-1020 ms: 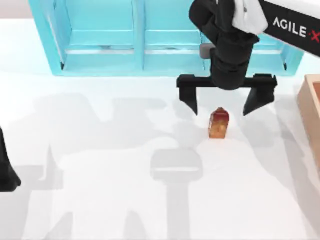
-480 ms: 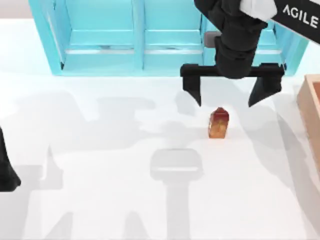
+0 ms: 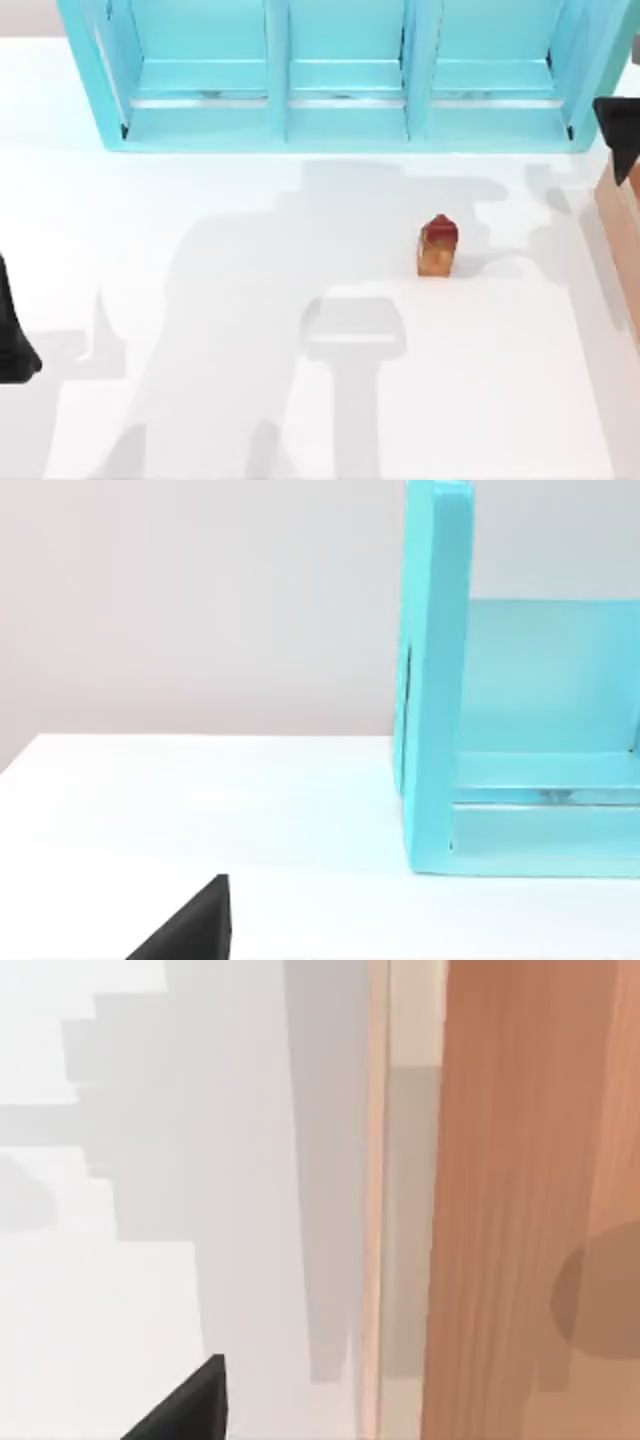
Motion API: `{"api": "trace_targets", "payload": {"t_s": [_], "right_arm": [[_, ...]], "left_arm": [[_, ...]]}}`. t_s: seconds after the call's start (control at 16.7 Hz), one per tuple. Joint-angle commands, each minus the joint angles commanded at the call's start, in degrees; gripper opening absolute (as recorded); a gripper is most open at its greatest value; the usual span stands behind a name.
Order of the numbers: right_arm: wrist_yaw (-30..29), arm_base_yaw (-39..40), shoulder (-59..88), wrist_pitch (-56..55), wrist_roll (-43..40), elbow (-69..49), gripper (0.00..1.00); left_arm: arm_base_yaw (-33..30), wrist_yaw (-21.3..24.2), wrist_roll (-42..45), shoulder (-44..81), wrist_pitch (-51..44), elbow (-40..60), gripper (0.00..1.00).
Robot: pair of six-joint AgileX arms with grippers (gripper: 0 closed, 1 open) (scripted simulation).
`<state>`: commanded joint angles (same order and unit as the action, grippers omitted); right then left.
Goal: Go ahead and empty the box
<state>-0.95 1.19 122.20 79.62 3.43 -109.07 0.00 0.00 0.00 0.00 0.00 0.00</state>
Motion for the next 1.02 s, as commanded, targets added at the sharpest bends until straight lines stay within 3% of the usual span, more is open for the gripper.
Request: {"api": "trace_targets", "payload": {"t_s": [0.18, 0.36, 0.78, 1.02], "right_arm": [[-0.15, -12.13, -4.86, 0.26, -12.16, 4.09, 1.0], [0.74, -19.02, -9.07, -0.17, -19.02, 7.2, 1.0], [1.12, -20.47, -10.11, -0.53, -20.52, 7.92, 1.0], [1.2, -20.45, -9.53, -5.95, -20.4, 12.74, 1.0]], "left_arm": [[0.0, 0.0, 0.0, 0.0, 0.0, 0.0, 1.0], [0.0, 0.0, 0.0, 0.0, 0.0, 0.0, 1.0], [0.0, 0.0, 0.0, 0.0, 0.0, 0.0, 1.0], [0.0, 0.0, 0.0, 0.0, 0.0, 0.0, 1.0]]}}
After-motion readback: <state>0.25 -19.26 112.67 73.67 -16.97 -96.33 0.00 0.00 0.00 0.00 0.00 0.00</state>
